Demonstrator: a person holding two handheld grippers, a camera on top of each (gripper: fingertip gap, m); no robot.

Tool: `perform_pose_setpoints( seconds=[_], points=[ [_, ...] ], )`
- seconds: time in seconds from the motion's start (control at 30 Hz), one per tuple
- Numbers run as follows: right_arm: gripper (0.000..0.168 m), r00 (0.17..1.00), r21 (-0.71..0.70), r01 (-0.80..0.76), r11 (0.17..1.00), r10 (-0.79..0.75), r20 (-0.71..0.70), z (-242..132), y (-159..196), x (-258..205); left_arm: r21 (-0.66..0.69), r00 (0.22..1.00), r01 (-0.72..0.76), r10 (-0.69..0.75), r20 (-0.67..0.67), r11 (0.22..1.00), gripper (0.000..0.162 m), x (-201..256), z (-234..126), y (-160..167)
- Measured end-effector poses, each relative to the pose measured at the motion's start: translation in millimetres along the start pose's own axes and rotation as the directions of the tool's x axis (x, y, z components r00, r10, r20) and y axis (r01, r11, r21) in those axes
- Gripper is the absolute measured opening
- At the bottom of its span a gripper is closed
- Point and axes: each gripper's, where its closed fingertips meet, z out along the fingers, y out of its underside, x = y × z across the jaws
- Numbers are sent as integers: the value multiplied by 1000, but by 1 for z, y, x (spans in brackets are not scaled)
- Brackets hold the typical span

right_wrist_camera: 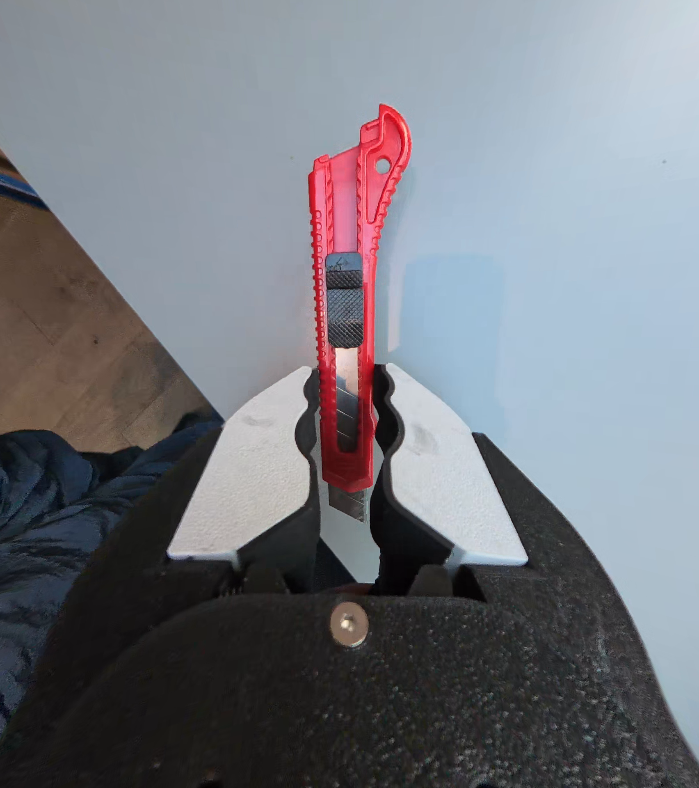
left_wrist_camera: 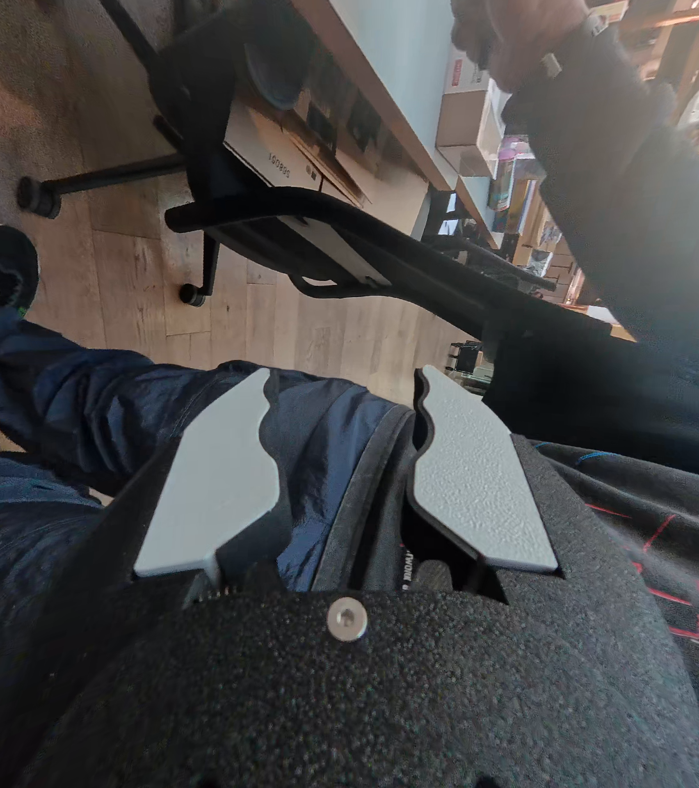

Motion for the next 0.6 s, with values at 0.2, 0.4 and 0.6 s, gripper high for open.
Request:
perform_pose_setpoints(
  seconds=[0.2, 0.4, 0.6],
  points=[
    [23, 999, 166, 5, 986, 4, -53, -90, -5, -24, 65, 984, -50, 60, -169, 997, 61, 51, 13, -15],
    [23, 982, 317, 146, 937, -97, -164, -236, 14, -122, 228, 931, -183, 243, -271, 956, 64, 160, 20, -45],
    [23, 969, 368, 179, 912, -98, -226, -334, 92, -213, 281, 858, -262, 356, -371, 923, 72, 274, 50, -18]
  ],
)
